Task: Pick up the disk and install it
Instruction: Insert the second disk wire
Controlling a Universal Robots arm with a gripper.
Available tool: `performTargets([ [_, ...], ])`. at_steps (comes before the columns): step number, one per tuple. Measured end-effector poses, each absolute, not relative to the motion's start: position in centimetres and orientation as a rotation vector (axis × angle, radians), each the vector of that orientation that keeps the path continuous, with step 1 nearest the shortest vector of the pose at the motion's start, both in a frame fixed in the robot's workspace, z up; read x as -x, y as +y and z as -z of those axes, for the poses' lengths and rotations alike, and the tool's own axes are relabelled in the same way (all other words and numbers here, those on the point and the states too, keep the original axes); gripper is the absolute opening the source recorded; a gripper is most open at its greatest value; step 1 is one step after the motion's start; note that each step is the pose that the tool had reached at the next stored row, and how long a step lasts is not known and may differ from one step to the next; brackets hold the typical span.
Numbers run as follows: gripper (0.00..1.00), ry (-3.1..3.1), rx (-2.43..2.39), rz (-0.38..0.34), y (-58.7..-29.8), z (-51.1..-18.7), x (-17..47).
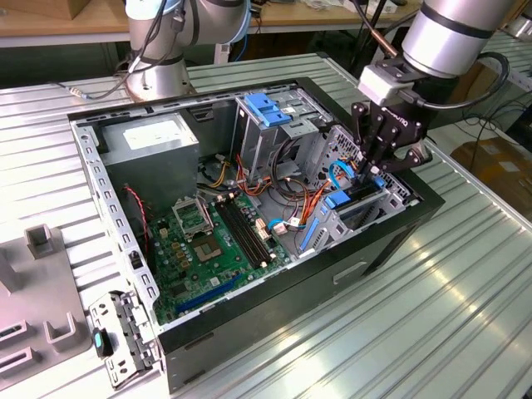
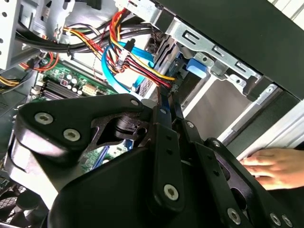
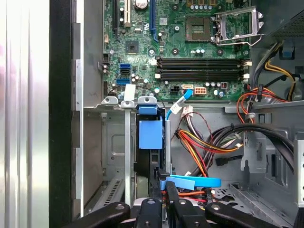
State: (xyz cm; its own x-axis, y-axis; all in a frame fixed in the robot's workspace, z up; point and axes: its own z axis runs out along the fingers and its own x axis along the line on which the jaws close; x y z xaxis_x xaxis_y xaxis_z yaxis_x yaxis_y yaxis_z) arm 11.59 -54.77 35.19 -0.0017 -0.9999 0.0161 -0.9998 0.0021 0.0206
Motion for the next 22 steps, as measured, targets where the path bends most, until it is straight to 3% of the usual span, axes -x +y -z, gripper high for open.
performTargets([
  [22,0.16,-2.213,-2.207,0.013,-55.26,-34.83,-11.65],
])
